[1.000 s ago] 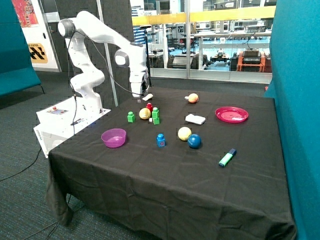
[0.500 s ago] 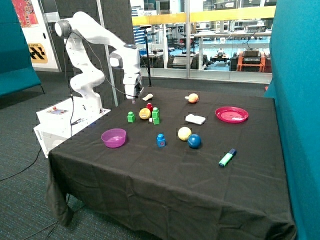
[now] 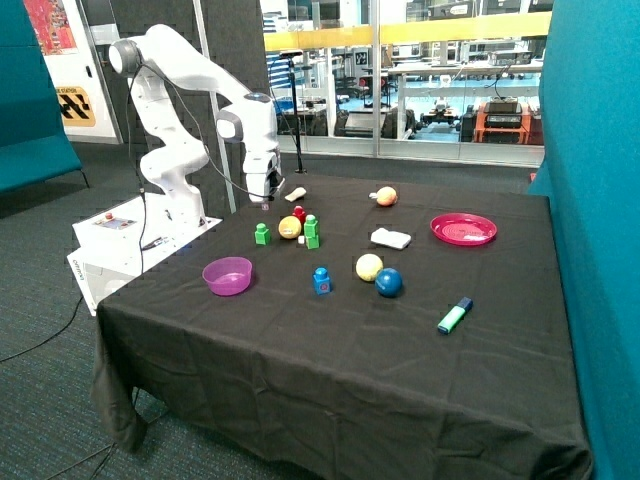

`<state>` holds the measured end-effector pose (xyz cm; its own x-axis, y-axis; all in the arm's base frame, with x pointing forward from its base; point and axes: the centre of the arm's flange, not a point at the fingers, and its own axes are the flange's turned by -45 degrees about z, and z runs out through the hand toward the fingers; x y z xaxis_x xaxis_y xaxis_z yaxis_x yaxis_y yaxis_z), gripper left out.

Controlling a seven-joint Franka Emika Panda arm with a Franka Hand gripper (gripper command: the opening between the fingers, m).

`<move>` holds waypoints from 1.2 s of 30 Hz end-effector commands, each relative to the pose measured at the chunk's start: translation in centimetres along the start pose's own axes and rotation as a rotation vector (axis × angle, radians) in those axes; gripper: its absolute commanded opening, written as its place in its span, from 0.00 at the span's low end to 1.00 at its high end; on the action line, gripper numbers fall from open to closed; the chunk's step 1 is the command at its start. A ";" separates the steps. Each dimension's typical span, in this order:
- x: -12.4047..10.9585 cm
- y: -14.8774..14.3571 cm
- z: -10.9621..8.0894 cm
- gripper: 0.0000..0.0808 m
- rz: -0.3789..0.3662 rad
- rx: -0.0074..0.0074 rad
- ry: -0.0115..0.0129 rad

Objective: Stack green blocks

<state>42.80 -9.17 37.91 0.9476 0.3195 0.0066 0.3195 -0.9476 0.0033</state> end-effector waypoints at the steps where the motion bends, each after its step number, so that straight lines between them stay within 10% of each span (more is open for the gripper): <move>1: 1.1 0.1 1.6 0.53 0.023 0.0033 -0.0067; 36: -3.4 0.5 3.4 0.55 0.029 0.0032 -0.0067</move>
<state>40.12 -10.84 35.22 0.9553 0.2958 -0.0007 0.2958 -0.9553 0.0001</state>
